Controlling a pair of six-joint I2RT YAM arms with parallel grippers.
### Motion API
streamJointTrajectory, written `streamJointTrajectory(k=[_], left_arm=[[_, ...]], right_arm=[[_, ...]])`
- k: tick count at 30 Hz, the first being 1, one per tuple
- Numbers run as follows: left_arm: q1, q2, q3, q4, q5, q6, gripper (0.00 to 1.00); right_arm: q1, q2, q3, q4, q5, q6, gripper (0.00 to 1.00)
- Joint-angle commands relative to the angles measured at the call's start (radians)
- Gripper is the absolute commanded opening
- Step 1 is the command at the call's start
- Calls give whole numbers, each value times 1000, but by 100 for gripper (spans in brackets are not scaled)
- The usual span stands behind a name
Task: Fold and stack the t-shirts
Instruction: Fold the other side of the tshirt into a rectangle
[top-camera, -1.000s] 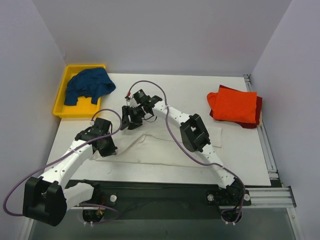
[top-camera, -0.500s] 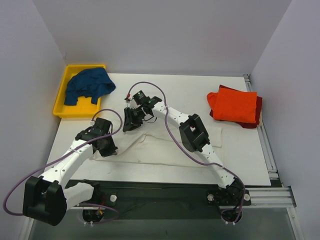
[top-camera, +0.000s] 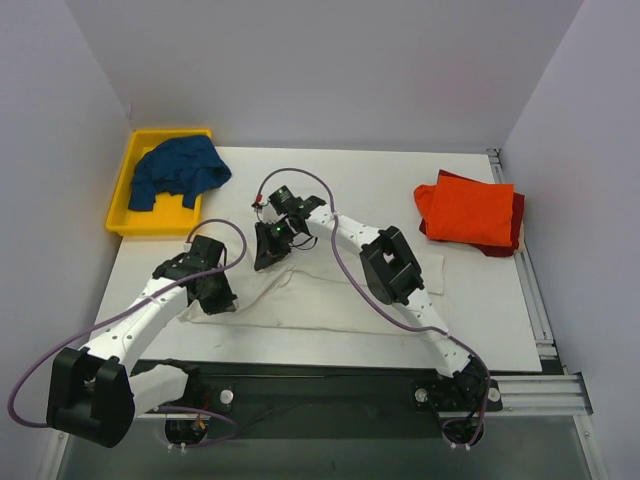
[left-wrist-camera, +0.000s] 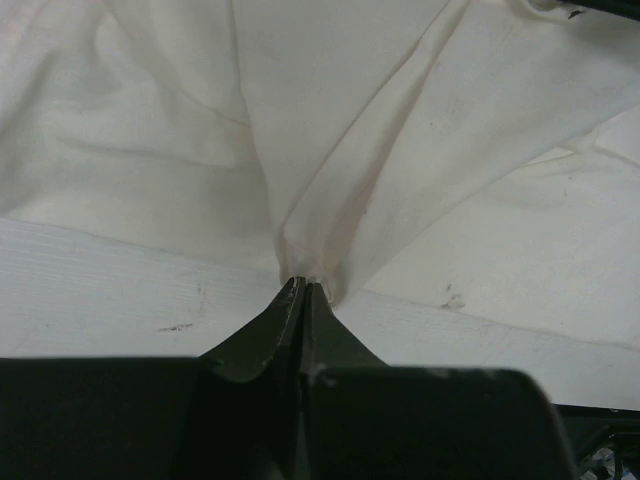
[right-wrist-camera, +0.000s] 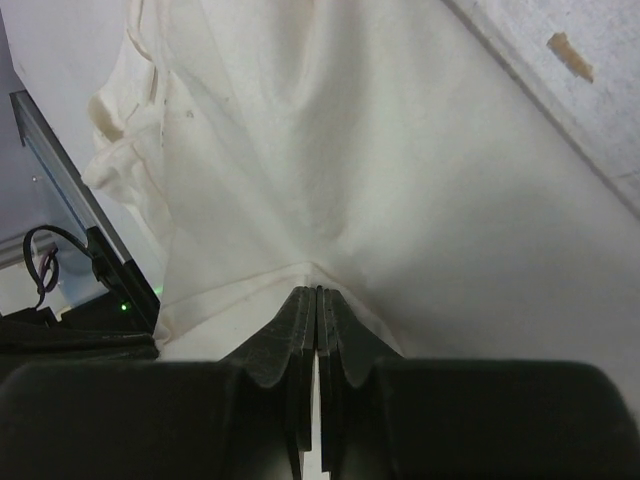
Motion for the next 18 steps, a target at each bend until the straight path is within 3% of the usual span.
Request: streamJointTrajectory(k=[1, 4, 6, 9, 12, 18], left_arm=[[-12, 1, -6, 14, 20, 14, 12], [-13, -2, 0, 6, 41, 14, 19], [-12, -14, 7, -23, 51, 11, 37], [0, -57, 44, -52, 63, 2, 52], [52, -90, 84, -66, 77, 0, 57], [168, -54, 130, -37, 94, 48, 57]], right_arm=[[9, -114, -33, -38, 0, -40, 0], [5, -166, -76, -36, -12, -48, 0], [5, -211, -110, -38, -17, -59, 0], [4, -269, -183, -36, -29, -76, 0], [7, -324, -271, -38, -45, -92, 0], [7, -410, -436, -39, -57, -128, 0]])
